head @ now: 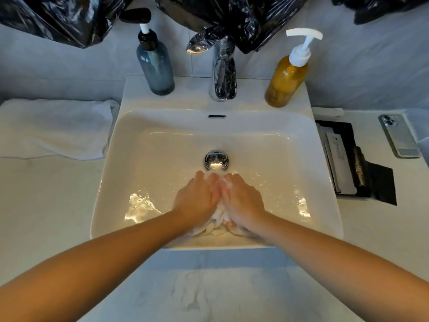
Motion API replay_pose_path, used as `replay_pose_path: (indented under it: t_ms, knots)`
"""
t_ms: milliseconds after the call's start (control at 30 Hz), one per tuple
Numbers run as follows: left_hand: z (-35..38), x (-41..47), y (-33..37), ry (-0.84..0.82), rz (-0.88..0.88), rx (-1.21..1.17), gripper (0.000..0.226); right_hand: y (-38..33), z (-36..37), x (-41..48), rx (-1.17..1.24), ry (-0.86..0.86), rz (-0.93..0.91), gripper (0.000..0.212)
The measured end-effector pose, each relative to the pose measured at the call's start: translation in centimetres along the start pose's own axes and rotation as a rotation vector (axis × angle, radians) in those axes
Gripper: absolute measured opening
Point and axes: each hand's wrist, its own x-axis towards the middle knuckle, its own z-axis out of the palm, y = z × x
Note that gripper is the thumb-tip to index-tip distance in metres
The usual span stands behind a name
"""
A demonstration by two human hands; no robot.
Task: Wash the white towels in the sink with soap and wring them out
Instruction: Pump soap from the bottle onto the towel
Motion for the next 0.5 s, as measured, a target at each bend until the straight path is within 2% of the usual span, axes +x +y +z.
replay_pose_path:
  t_ms: [100, 200, 267, 367, 433, 500]
  knots:
    - [-0.4, 2.1, 0.1, -0.008, 0.017, 0.028, 0.035, -0.2, -0.5, 1.2, 0.0, 0.038, 0.042, 0.035]
    - [-0.9, 3.6, -1.0, -0.118, -0.041, -0.066, 0.034, 0.3, -1.4, 2.5, 0.016, -0.072, 0.085, 0.038]
    - [-1.8, 3.5, -2.3, -0.152, -0.085, -0.294, 0.034, 1.0, -2.6, 2.5, 0.176, -0.089, 0.098, 0.039]
    - [-3.5, 1.7, -4.5, -0.115, 0.047, -0.42, 0.029, 1.7, -5.3, 0.9, 0.521, 0.016, 0.166, 0.043]
    - [-4.2, 0.3, -5.3, -0.167, 0.123, -0.301, 0.041, 2.1, -6.4, 0.1, 0.652, 0.01, 0.235, 0.046]
    - [-4.8, -0.4, -5.1, -0.217, 0.096, -0.145, 0.069, 2.2, -6.9, 0.1, 0.83, 0.005, 0.309, 0.048]
